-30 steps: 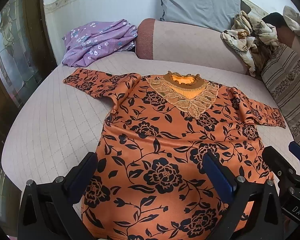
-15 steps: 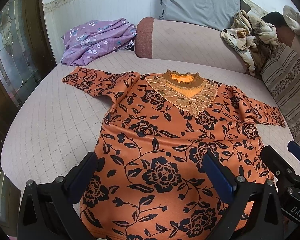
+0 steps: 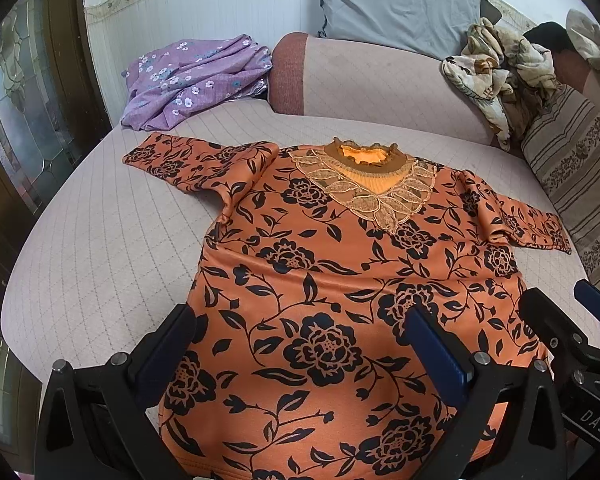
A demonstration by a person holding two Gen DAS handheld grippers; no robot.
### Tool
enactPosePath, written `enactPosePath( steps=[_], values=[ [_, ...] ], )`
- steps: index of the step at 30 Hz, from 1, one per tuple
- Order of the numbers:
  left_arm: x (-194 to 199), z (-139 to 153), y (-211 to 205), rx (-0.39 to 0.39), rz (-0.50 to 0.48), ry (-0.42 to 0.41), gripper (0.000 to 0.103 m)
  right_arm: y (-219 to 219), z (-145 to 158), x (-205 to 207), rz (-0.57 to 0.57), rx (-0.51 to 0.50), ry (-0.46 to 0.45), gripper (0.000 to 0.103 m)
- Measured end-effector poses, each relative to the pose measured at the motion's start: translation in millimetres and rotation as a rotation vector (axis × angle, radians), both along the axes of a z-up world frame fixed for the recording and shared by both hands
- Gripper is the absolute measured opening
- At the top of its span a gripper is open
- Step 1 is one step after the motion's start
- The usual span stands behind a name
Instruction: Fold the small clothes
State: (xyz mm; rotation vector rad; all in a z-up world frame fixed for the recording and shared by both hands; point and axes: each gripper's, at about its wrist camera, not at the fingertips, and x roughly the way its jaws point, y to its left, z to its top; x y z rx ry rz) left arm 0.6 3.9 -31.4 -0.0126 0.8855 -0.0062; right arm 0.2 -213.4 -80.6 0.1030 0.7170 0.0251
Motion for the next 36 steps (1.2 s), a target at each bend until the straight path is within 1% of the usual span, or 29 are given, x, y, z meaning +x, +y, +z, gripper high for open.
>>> enactPosePath(
  steps=[23, 36],
  values=[
    [4, -2, -3, 0.002, -0.005, 0.006, 0.103, 2, -2, 6, -0.001, -0.005, 0.013, 0.103],
    [9, -5, 1, 0.004, -0.009, 0.014, 0.103, 2, -9, 11, -0.001, -0.006, 0.024, 0.103]
  ],
)
